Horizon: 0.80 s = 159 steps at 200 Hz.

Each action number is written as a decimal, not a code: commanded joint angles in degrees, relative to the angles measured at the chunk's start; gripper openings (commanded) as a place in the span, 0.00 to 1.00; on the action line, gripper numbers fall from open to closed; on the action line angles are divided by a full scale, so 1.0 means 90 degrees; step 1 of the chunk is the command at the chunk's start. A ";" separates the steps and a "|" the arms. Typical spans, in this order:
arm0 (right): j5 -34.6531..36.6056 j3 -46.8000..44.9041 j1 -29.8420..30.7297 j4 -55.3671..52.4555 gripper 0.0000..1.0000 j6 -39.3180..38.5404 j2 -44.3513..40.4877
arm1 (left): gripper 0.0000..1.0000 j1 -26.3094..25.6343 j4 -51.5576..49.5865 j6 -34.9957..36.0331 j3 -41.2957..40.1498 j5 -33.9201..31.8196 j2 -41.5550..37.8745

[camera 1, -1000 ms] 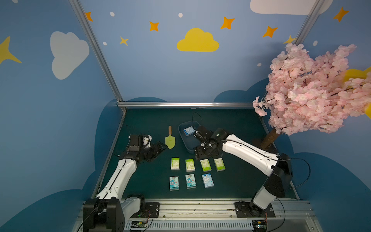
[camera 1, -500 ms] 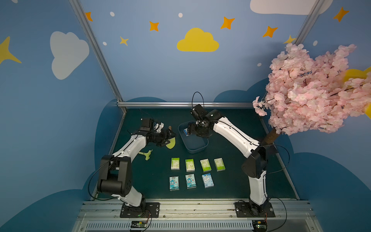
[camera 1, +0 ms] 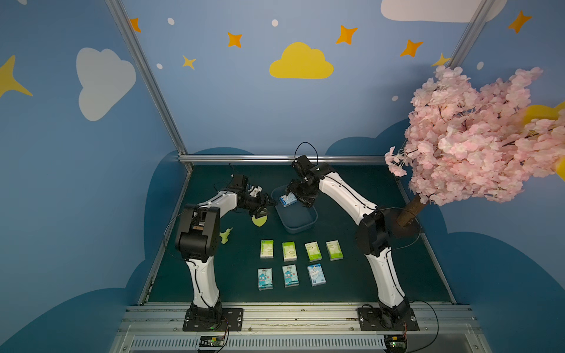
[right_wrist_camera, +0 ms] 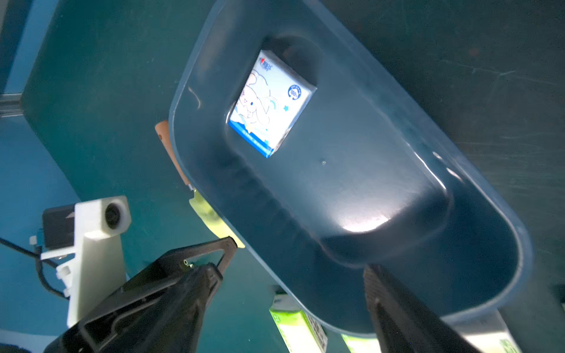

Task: Take the pocket tissues out of the storage box
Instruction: Pick up the pocket tissues from the storage box.

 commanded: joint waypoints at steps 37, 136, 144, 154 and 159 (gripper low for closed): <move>-0.0067 0.0847 -0.0125 -0.0066 0.82 0.0211 0.0836 | 0.55 -0.0077 -0.0186 0.0046 0.0693 0.0444 0.0588; 0.0243 0.1386 -0.0220 0.0579 0.78 -0.0228 0.1738 | 0.36 -0.0167 -0.0542 0.0206 0.1088 0.0426 0.0985; 0.0281 0.1394 -0.0223 0.0664 0.77 -0.0293 0.1775 | 0.34 -0.0176 -0.0555 0.0216 0.1088 0.0438 0.0996; 0.0327 0.1399 -0.0223 0.0766 0.77 -0.0376 0.1821 | 0.32 -0.0177 -0.0555 0.0221 0.1084 0.0433 0.0998; 0.0346 0.1399 -0.0223 0.0821 0.77 -0.0430 0.1841 | 0.31 -0.0186 -0.0550 0.0218 0.1077 0.0444 0.0995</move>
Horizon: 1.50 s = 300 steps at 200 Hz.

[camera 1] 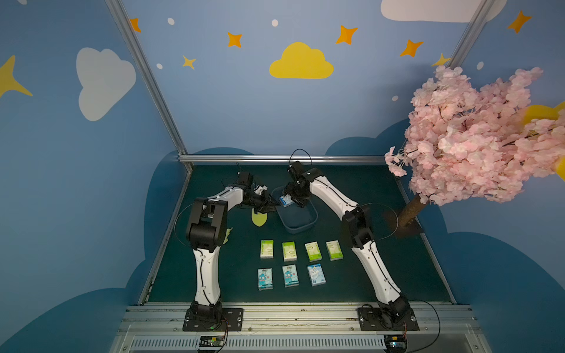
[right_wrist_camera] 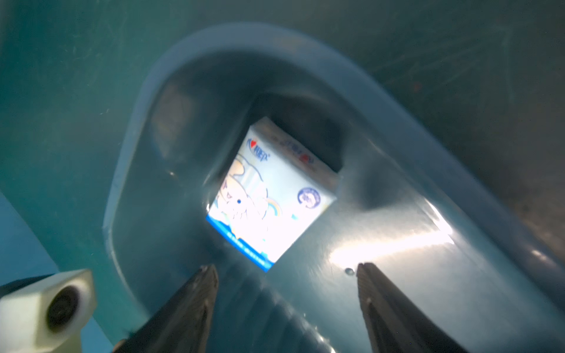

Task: Take the pocket tissues out of the storage box
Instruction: Pick up the pocket tissues from the storage box.

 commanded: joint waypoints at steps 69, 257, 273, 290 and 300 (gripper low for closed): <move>0.0447 0.0207 -0.0014 0.0550 0.77 -0.0907 0.0461 | 0.25 -0.0126 -0.0142 0.0122 0.0094 0.0138 0.0126; 0.0774 -0.1575 0.0081 0.0053 0.84 -0.2701 -0.1220 | 0.25 -0.0170 -0.0076 -0.0016 -0.0040 -0.0141 -0.0024; 0.0724 -0.1564 0.0074 0.0050 0.89 -0.2714 -0.1137 | 0.25 -0.0177 -0.0051 -0.0032 -0.0059 -0.0143 -0.0041; 0.0632 -0.1489 0.0074 0.0052 0.91 -0.2703 -0.0985 | 0.25 -0.0207 -0.0037 -0.0047 -0.0061 -0.0150 -0.0048; 0.0608 -0.1426 0.0074 0.0049 0.91 -0.2711 -0.0888 | 0.25 -0.0211 -0.0038 -0.0048 -0.0073 -0.0161 -0.0056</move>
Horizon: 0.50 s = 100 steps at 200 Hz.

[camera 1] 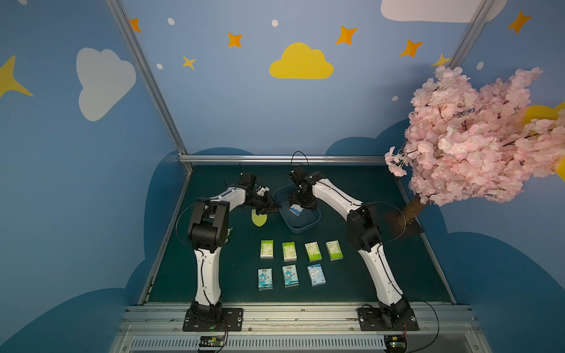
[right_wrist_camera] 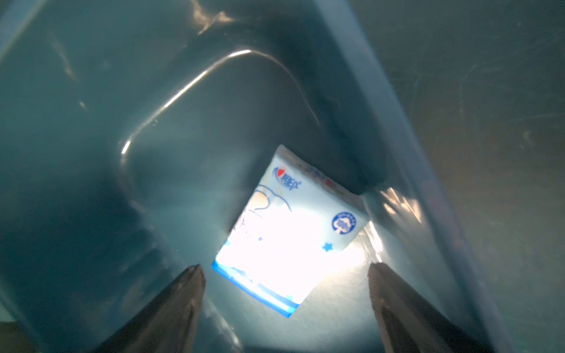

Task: Take the pocket tissues out of the storage box
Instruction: Pick up the pocket tissues from the storage box.

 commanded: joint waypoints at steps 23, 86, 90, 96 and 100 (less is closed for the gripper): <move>-0.0088 0.0372 -0.0014 -0.0003 0.91 -0.0176 0.0288 | 0.25 -0.0081 -0.0005 -0.0008 -0.0082 -0.0047 -0.0062; 0.0288 0.0617 0.0016 -0.0215 0.90 -0.0457 0.0743 | 0.23 -0.0134 0.0089 -0.0103 -0.0163 -0.0079 -0.0053; 0.0319 0.0646 0.0029 -0.0244 0.90 -0.0488 0.0768 | 0.23 -0.0137 0.0091 -0.0109 -0.0172 -0.0086 -0.0055; 0.0361 0.0676 0.0034 -0.0284 0.90 -0.0524 0.0804 | 0.23 -0.0138 0.0094 -0.0104 -0.0178 -0.0082 -0.0069; 0.0406 0.0681 0.0035 -0.0294 0.89 -0.0563 0.0817 | 0.23 -0.0143 0.0101 -0.0111 -0.0183 -0.0089 -0.0064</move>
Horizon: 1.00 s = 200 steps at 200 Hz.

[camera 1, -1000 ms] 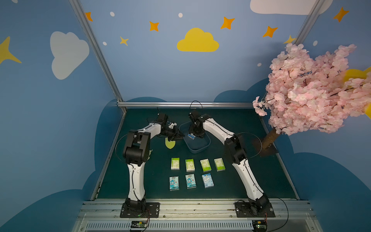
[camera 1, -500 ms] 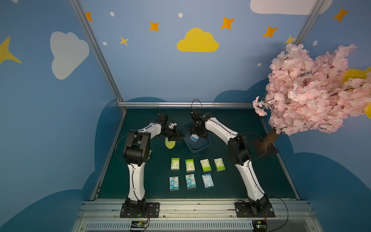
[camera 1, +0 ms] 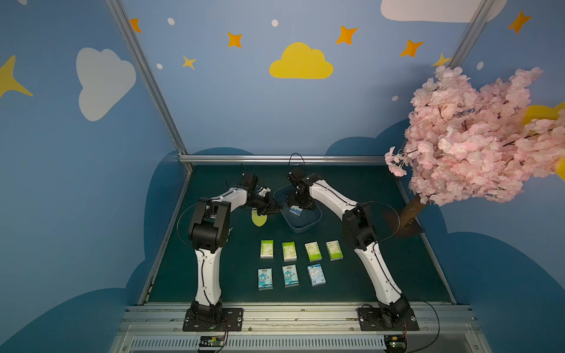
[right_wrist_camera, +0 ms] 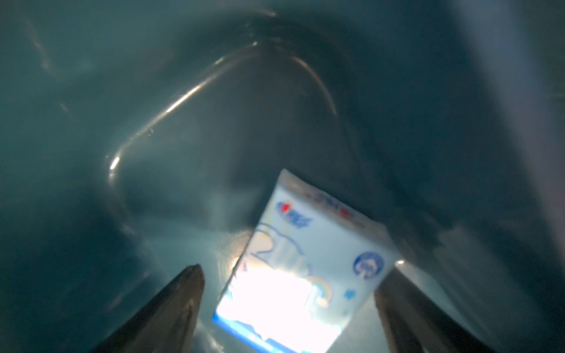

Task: Take the pocket tissues out of the storage box
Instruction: Pick up the pocket tissues from the storage box.

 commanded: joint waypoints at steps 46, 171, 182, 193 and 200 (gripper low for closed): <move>0.0532 0.0197 0.0055 -0.0488 0.72 -0.0472 0.0111 | 0.23 -0.0047 -0.0018 -0.0010 -0.0188 -0.0060 -0.0119; 0.0512 -0.0478 0.0273 -0.0553 0.52 -0.1314 -0.1534 | 0.45 -0.0049 -0.0017 0.0045 -0.1054 -0.0619 -0.1260; 0.0506 -0.0641 0.0304 -0.0530 0.52 -0.1369 -0.1771 | 0.47 -0.0044 -0.0042 0.0096 -0.1226 -0.0675 -0.1493; 0.0487 -0.0842 0.0328 -0.0517 0.52 -0.1460 -0.2044 | 0.49 -0.0056 -0.0067 0.0141 -0.1420 -0.0752 -0.1775; 0.0482 -0.0996 0.0348 -0.0518 0.51 -0.1495 -0.2241 | 0.50 -0.0046 -0.0094 0.0173 -0.1558 -0.0806 -0.1969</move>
